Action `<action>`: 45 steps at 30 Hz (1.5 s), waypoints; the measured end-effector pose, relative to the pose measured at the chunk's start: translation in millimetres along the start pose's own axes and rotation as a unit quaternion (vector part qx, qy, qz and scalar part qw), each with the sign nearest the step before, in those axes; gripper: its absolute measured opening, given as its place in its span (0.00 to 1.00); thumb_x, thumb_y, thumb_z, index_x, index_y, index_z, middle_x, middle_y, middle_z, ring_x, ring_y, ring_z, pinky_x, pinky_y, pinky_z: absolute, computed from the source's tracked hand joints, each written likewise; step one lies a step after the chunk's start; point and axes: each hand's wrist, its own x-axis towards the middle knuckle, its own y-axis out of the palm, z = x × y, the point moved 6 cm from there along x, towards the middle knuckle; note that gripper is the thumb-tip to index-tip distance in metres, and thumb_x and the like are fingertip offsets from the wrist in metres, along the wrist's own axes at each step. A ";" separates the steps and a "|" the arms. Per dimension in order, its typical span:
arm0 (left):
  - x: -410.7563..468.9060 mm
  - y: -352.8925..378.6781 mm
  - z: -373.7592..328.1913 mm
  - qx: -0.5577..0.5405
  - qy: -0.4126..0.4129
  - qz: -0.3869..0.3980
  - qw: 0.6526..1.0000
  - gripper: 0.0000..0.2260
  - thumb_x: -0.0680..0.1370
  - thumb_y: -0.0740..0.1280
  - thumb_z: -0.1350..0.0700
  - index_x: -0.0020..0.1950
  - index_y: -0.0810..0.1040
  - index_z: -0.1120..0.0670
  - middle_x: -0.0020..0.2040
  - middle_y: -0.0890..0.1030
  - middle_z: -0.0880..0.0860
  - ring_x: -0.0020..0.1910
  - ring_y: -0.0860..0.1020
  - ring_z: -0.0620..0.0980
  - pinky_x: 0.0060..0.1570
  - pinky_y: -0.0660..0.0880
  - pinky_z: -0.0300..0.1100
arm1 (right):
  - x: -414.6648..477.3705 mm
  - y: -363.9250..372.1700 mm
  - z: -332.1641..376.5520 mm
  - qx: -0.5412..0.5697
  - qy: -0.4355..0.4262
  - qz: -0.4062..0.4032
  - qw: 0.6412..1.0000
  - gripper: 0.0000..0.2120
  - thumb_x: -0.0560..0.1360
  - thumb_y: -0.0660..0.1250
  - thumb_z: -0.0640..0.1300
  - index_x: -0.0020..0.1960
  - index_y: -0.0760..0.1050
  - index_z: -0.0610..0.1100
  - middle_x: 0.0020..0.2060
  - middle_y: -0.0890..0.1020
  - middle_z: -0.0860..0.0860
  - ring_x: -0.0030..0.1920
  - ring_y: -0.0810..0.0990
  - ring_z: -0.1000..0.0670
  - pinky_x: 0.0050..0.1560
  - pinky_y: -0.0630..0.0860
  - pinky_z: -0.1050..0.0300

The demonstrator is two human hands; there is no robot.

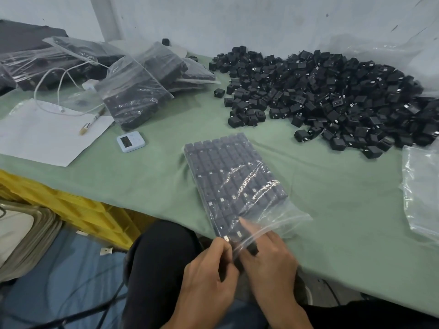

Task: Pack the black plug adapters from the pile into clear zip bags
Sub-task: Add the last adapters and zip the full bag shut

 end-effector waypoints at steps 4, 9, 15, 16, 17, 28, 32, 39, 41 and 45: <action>0.9 0.0 -1.4 -0.006 0.004 0.025 1.000 0.08 0.74 0.65 0.56 0.44 0.66 0.47 0.36 0.74 0.46 0.30 0.70 0.44 0.30 0.64 0.31 | 1.3 -2.4 1.6 0.010 0.004 0.000 1.000 0.24 0.65 0.68 0.57 0.60 0.82 0.56 0.43 0.84 0.53 0.39 0.83 0.49 0.33 0.77 0.58; -0.8 -2.0 -0.9 -0.016 -0.026 0.027 0.999 0.10 0.75 0.67 0.56 0.46 0.66 0.47 0.35 0.74 0.46 0.29 0.70 0.44 0.30 0.65 0.32 | 2.9 -0.8 0.6 -0.008 -0.005 0.041 0.999 0.25 0.65 0.69 0.57 0.62 0.80 0.57 0.44 0.84 0.54 0.40 0.84 0.49 0.32 0.78 0.56; -2.1 0.7 -2.9 0.004 -0.055 -0.003 0.998 0.15 0.77 0.68 0.55 0.51 0.63 0.40 0.36 0.76 0.42 0.31 0.74 0.43 0.31 0.67 0.33 | 2.4 -3.7 -2.7 0.017 -0.035 0.046 0.998 0.21 0.73 0.60 0.57 0.63 0.80 0.55 0.47 0.85 0.55 0.44 0.82 0.54 0.36 0.77 0.60; -1.8 1.4 -2.8 0.010 -0.053 -0.001 0.999 0.16 0.77 0.67 0.57 0.51 0.62 0.40 0.36 0.75 0.41 0.31 0.73 0.43 0.31 0.66 0.34 | 2.1 -3.3 -2.0 0.015 -0.033 0.041 0.999 0.21 0.73 0.60 0.56 0.62 0.81 0.55 0.46 0.85 0.55 0.44 0.82 0.54 0.35 0.77 0.60; -1.6 1.6 -2.4 0.013 -0.050 0.004 0.999 0.17 0.77 0.67 0.58 0.50 0.61 0.40 0.36 0.75 0.41 0.31 0.73 0.44 0.31 0.66 0.34 | 1.6 -2.7 -0.5 0.010 -0.033 0.037 0.999 0.21 0.73 0.60 0.56 0.61 0.81 0.54 0.46 0.85 0.54 0.44 0.83 0.53 0.35 0.76 0.60; 6.8 0.9 -0.5 0.004 -0.050 0.056 0.997 0.15 0.78 0.64 0.57 0.49 0.61 0.39 0.35 0.74 0.46 0.33 0.73 0.45 0.33 0.66 0.36 | 6.1 -2.1 -0.9 0.012 -0.029 0.051 0.998 0.20 0.69 0.69 0.52 0.60 0.82 0.56 0.44 0.85 0.52 0.41 0.85 0.48 0.32 0.80 0.54; 15.2 0.1 -3.9 0.012 -0.075 0.056 0.996 0.14 0.77 0.64 0.56 0.49 0.60 0.41 0.34 0.75 0.48 0.35 0.75 0.47 0.35 0.69 0.42 | 19.1 -3.7 -4.3 -0.010 -0.078 0.034 0.996 0.18 0.72 0.64 0.53 0.60 0.82 0.55 0.43 0.85 0.57 0.45 0.81 0.51 0.39 0.77 0.59; 43.5 -9.4 -14.3 0.027 -0.106 0.033 0.993 0.08 0.78 0.63 0.55 0.47 0.63 0.46 0.34 0.75 0.50 0.38 0.77 0.52 0.40 0.72 0.51 | 49.5 11.3 -5.0 0.049 -0.107 0.103 0.988 0.14 0.74 0.67 0.49 0.58 0.81 0.50 0.47 0.85 0.55 0.49 0.81 0.48 0.50 0.76 0.49; 53.2 -7.7 -17.7 0.022 -0.109 0.035 0.993 0.08 0.78 0.63 0.56 0.46 0.63 0.46 0.34 0.75 0.50 0.38 0.76 0.52 0.41 0.72 0.52 | 63.2 14.5 -7.7 0.068 -0.093 0.125 0.985 0.13 0.73 0.69 0.47 0.57 0.82 0.48 0.49 0.85 0.52 0.50 0.82 0.47 0.53 0.76 0.50; 57.7 -2.8 -20.3 0.028 -0.101 0.043 0.994 0.08 0.79 0.62 0.55 0.47 0.63 0.46 0.33 0.75 0.49 0.34 0.75 0.49 0.40 0.73 0.53 | 74.7 15.7 -16.1 0.096 -0.079 0.162 0.979 0.11 0.72 0.72 0.45 0.55 0.83 0.48 0.49 0.85 0.51 0.52 0.81 0.49 0.56 0.75 0.52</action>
